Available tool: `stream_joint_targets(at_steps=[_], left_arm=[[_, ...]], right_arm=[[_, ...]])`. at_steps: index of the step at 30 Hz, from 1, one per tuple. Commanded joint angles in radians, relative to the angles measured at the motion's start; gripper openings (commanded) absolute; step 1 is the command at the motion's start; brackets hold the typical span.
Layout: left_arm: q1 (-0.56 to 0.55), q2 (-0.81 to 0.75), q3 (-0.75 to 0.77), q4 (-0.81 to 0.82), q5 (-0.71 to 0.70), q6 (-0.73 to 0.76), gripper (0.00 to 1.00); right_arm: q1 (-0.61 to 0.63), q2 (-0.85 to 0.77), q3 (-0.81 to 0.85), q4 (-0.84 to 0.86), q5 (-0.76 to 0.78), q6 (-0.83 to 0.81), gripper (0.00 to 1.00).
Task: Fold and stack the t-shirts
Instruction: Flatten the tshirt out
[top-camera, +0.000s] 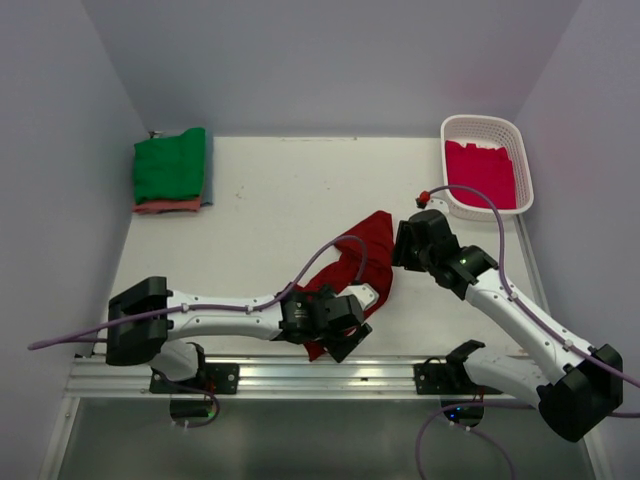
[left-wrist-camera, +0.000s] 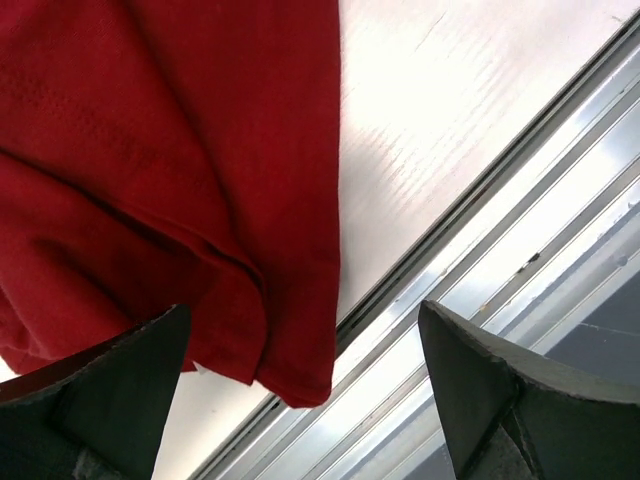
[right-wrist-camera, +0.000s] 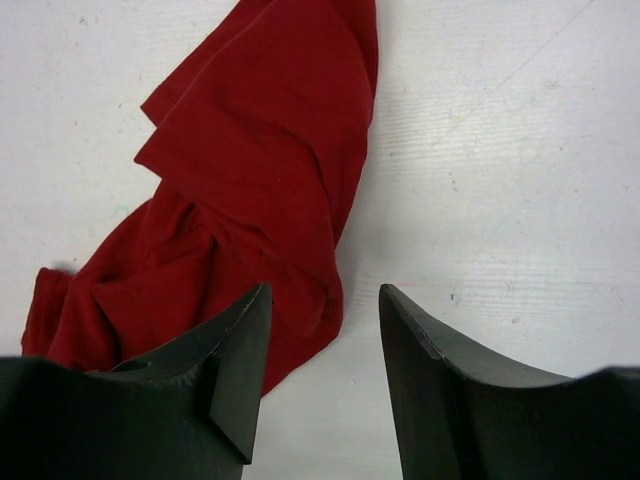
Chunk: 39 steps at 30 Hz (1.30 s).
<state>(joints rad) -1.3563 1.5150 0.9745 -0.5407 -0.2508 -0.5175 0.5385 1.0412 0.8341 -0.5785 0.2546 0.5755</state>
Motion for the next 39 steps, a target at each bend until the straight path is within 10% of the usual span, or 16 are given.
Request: stream_joint_targets(at_steps=[1, 11, 16, 28, 39], left_arm=[[-0.010, 0.042, 0.017, 0.002, -0.015, 0.053, 1.00], [0.034, 0.063, -0.063, 0.068, 0.024, 0.043, 0.97], [0.072, 0.034, -0.074, 0.090, 0.053, 0.054, 0.42], [0.074, -0.059, -0.092, 0.128, -0.025, 0.014, 0.77], [0.129, -0.010, -0.138, 0.183, 0.038, 0.007, 0.51]], right_arm=[[0.008, -0.017, -0.007, 0.029, 0.035, -0.012, 0.50], [0.006, -0.026, -0.013, 0.016, 0.044, -0.011, 0.47], [0.006, -0.038, -0.020, 0.008, 0.046, -0.011, 0.42], [0.008, -0.047, -0.024, 0.002, 0.051, -0.011, 0.41], [0.006, -0.043, -0.023, 0.002, 0.051, -0.011, 0.41]])
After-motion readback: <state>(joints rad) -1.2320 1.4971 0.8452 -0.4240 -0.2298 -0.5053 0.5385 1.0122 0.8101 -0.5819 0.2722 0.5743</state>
